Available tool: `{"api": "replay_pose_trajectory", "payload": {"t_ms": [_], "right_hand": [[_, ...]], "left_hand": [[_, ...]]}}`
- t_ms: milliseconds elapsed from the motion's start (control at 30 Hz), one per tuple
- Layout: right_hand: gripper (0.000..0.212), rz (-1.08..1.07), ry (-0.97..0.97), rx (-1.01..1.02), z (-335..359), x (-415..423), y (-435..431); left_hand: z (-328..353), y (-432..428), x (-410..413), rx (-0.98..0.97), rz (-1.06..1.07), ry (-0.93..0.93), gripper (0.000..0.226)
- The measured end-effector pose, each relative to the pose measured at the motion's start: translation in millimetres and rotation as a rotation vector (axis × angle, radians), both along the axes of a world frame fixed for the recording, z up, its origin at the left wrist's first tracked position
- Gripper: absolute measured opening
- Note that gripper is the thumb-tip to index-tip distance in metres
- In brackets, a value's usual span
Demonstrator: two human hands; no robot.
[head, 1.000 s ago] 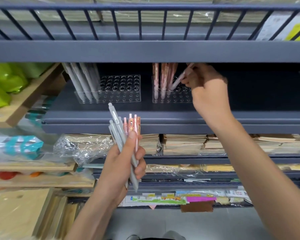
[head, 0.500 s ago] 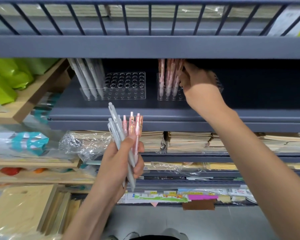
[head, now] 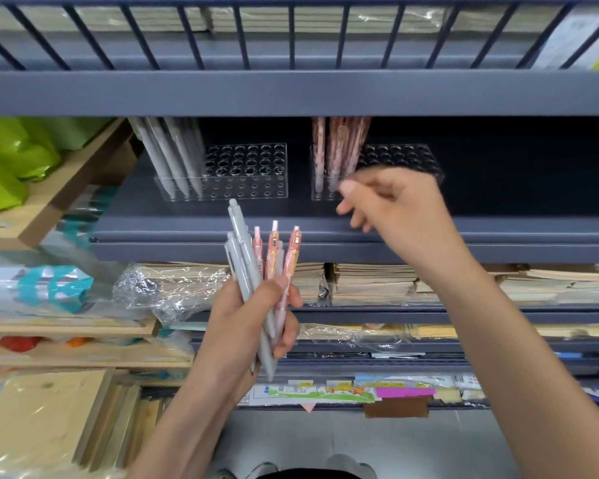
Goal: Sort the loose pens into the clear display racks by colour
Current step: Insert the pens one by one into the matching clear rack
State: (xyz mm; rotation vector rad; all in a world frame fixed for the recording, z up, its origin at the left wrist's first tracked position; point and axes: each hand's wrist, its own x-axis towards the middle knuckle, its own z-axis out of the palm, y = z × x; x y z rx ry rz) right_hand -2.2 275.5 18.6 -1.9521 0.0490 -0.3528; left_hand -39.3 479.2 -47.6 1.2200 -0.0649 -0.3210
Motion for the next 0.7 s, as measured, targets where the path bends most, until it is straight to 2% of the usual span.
{"api": "replay_pose_trajectory", "payload": {"t_ms": [67,167,333,433,500,633,700], "right_hand": [[0.010,0.154,0.126,-0.006,-4,-8,6],[0.015,0.310,0.237,0.012,-12,-15,14],[0.011,0.340,0.231,0.136,-12,-21,10],[0.015,0.256,0.157,0.346,-1,-21,-5],[0.016,0.146,0.054,0.416,8,-18,-21],[0.013,-0.174,-0.217,0.358,16,-1,-49],[0.016,-0.254,-0.318,0.314,13,11,-57]], "left_hand": [[1,-4,0,-0.010,-0.008,0.002,0.029],[2,-9,0,-0.003,-0.027,-0.005,0.026],[2,-13,0,0.020,-0.017,0.025,0.025],[-1,-14,2,0.020,-0.008,0.033,0.015],[-4,-14,2,0.010,-0.026,0.035,0.009],[-5,-18,1,0.024,-0.051,0.013,0.020],[-5,-19,0,0.019,-0.057,-0.007,0.023]]}}
